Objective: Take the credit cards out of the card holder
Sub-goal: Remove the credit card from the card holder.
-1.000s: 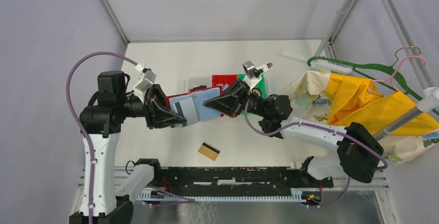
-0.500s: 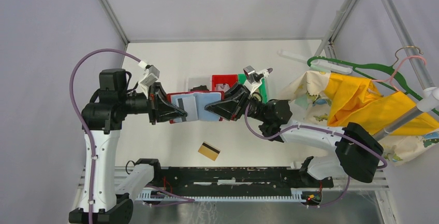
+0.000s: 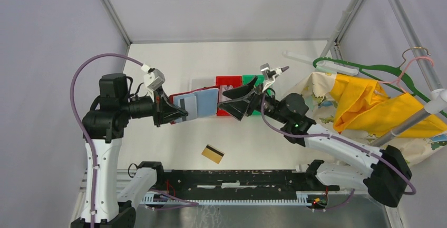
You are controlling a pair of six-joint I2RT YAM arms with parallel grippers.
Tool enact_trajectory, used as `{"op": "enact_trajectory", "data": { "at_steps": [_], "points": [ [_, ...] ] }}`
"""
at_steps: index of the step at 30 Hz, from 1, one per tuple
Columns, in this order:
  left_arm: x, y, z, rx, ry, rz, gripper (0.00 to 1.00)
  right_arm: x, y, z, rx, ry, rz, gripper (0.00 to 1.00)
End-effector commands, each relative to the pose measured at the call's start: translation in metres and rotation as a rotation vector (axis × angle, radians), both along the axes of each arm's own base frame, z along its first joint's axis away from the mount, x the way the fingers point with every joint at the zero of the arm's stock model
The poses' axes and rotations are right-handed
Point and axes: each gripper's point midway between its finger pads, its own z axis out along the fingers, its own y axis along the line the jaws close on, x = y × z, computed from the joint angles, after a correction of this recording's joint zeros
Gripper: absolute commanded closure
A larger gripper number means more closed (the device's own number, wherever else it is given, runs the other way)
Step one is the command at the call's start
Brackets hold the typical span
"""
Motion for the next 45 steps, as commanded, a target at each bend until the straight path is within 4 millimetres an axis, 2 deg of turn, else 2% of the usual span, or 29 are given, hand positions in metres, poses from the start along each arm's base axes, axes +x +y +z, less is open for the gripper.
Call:
{"op": "enact_trajectory", "data": {
  "at_steps": [1,4,7,11,14,19,24,28,34,40,43,45],
  "points": [
    [0.015,0.006,-0.016,0.059,0.025,0.033,0.98,0.017,-0.038,0.001,-0.06,-0.069,-0.193,0.02],
    [0.02,0.008,-0.023,0.08,0.044,0.039,0.98,0.016,-0.029,0.005,-0.161,-0.118,-0.155,0.04],
    [0.025,0.01,-0.03,0.096,0.067,0.056,0.98,0.009,-0.015,0.011,-0.175,-0.104,-0.064,0.08],
    [0.031,0.014,-0.04,0.118,0.111,0.085,0.98,-0.011,0.001,0.016,-0.133,-0.099,0.073,0.1],
    [0.034,0.015,-0.046,0.128,0.153,0.09,0.98,-0.03,0.019,0.016,-0.1,-0.086,0.196,0.16],
    [0.031,0.011,-0.044,0.108,0.225,0.057,0.98,-0.04,0.038,0.007,-0.062,-0.019,0.303,0.28],
    [0.022,0.008,-0.036,0.093,0.225,0.009,0.98,-0.037,0.052,0.001,-0.054,0.012,0.36,0.33],
    [0.008,0.002,-0.022,0.054,0.202,-0.064,0.98,-0.036,0.058,-0.001,-0.051,0.022,0.379,0.35],
    [0.001,-0.001,-0.02,0.022,0.213,-0.106,0.98,-0.035,0.063,0.004,-0.04,0.021,0.406,0.38],
    [0.009,0.001,-0.026,0.044,0.233,-0.083,0.98,-0.045,0.061,0.021,0.046,0.01,0.472,0.56],
    [0.017,0.003,-0.031,0.062,0.25,-0.046,0.98,-0.05,0.061,0.021,0.065,0.021,0.496,0.68],
    [0.018,0.004,-0.032,0.064,0.25,-0.045,0.96,-0.05,0.064,0.018,0.06,0.031,0.495,0.71]
  ]
}}
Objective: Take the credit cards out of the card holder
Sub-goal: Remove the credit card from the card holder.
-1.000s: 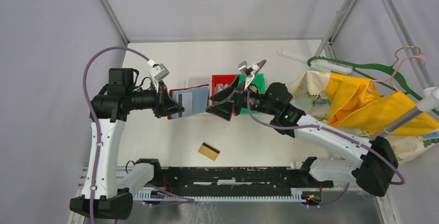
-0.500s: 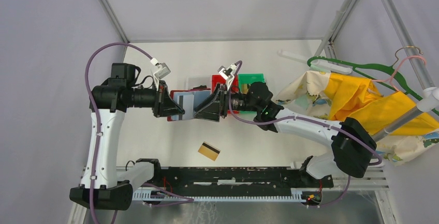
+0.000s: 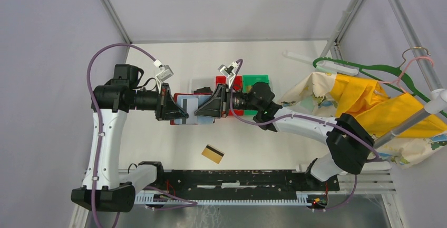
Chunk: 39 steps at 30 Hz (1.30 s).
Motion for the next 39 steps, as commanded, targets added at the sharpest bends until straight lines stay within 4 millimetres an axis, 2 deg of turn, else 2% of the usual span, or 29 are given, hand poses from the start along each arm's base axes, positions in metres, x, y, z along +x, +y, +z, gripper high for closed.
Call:
{"op": "enact_trajectory", "data": {
  "at_steps": [1,5,6,9,17,18,21,23,25,29,33,34,39],
  "points": [
    [0.009,-0.001,0.005,-0.006,-0.035,0.004,0.93,-0.02,-0.004,0.047,0.154,-0.076,0.065,0.72],
    [0.008,-0.001,0.004,-0.013,-0.027,0.002,0.83,-0.016,0.004,0.041,0.133,-0.056,0.056,0.8],
    [0.007,-0.002,0.006,-0.018,-0.028,-0.001,0.78,-0.016,0.005,0.04,0.132,-0.055,0.053,0.85],
    [0.0,-0.005,0.013,-0.047,-0.035,-0.029,0.74,-0.016,0.002,0.036,0.131,-0.047,0.041,0.99],
    [-0.019,-0.016,0.038,-0.204,-0.044,-0.117,0.65,-0.031,-0.018,0.043,0.227,-0.055,0.055,1.0],
    [-0.02,-0.017,0.041,-0.22,-0.044,-0.124,0.66,-0.033,-0.021,0.045,0.243,-0.053,0.053,1.0],
    [-0.023,-0.02,0.047,-0.266,-0.034,-0.142,0.85,-0.035,-0.029,0.046,0.277,-0.049,0.044,1.0],
    [-0.023,-0.02,0.049,-0.281,-0.025,-0.146,0.93,-0.037,-0.032,0.047,0.284,-0.052,0.04,1.0],
    [-0.023,-0.021,0.05,-0.291,-0.014,-0.149,0.97,-0.039,-0.036,0.048,0.299,-0.055,0.034,0.98],
    [-0.025,-0.022,0.055,-0.313,-0.01,-0.156,0.97,-0.042,-0.042,0.051,0.335,-0.051,0.036,0.93],
    [-0.025,-0.021,0.053,-0.306,-0.006,-0.152,0.95,-0.043,-0.045,0.06,0.371,-0.048,0.05,0.71],
    [-0.024,-0.021,0.051,-0.297,-0.004,-0.148,0.95,-0.043,-0.044,0.063,0.376,-0.05,0.052,0.69],
    [-0.023,-0.02,0.046,-0.269,-0.002,-0.134,0.91,-0.039,-0.034,0.067,0.361,-0.048,0.061,0.71]
  ]
}}
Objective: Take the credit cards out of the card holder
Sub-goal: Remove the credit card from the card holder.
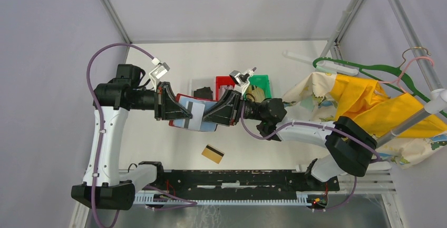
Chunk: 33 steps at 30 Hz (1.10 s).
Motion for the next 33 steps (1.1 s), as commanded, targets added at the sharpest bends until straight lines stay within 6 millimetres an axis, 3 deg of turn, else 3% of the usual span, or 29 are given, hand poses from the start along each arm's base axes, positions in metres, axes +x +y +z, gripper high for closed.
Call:
{"op": "enact_trajectory", "data": {
  "at_steps": [1,6,10,18,21,27,33],
  "points": [
    [-0.002,0.0,0.008,-0.013,-0.045,-0.003,0.91,-0.007,-0.003,0.035,0.089,-0.068,0.028,0.72],
    [0.001,0.002,0.001,0.019,-0.046,0.011,0.81,-0.005,0.005,0.031,0.072,-0.056,0.03,0.84],
    [0.003,0.003,-0.003,0.042,-0.043,0.021,0.72,-0.006,0.004,0.029,0.077,-0.056,0.034,1.0],
    [-0.003,0.001,0.01,0.002,-0.067,0.004,0.65,-0.008,-0.008,0.017,0.078,-0.041,0.006,1.0],
    [-0.005,-0.001,0.015,-0.027,-0.059,-0.007,0.68,-0.009,-0.011,0.015,0.081,-0.035,0.004,1.0],
    [-0.005,-0.002,0.019,-0.053,-0.04,-0.017,0.91,-0.01,-0.021,0.015,0.106,-0.029,-0.014,1.0],
    [-0.005,-0.002,0.023,-0.062,-0.041,-0.02,0.95,-0.01,-0.026,0.017,0.121,-0.029,-0.02,0.99]
  ]
}}
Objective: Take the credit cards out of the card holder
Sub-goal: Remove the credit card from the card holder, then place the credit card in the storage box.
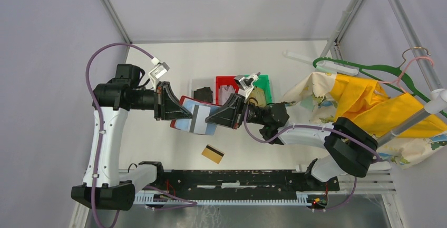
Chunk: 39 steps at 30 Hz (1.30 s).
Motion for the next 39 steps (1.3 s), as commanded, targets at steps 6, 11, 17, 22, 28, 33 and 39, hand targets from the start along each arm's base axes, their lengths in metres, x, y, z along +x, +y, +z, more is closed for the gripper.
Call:
{"op": "enact_trajectory", "data": {
  "at_steps": [6,11,17,22,28,33,39],
  "points": [
    [0.002,-0.001,0.016,-0.032,-0.034,-0.002,0.98,-0.009,-0.006,0.036,0.091,-0.07,0.016,0.65],
    [0.011,0.001,0.011,0.013,-0.03,0.039,0.98,-0.008,0.001,0.038,0.091,-0.059,0.03,0.79],
    [0.023,0.004,0.003,0.076,-0.047,0.098,0.98,0.003,0.004,0.017,-0.009,-0.048,-0.002,1.0],
    [0.039,0.015,-0.011,0.197,-0.111,0.18,0.98,0.032,-0.019,-0.016,-0.155,-0.048,-0.119,1.0],
    [0.05,0.028,-0.03,0.321,-0.145,0.24,0.98,0.086,-0.054,-0.075,-0.457,-0.043,-0.297,1.0],
    [0.051,0.039,-0.056,0.417,-0.152,0.235,0.98,0.144,-0.081,-0.122,-0.721,-0.02,-0.441,1.0],
    [0.046,0.049,-0.094,0.5,-0.147,0.165,0.98,0.206,-0.085,-0.166,-1.007,-0.054,-0.537,1.0]
  ]
}}
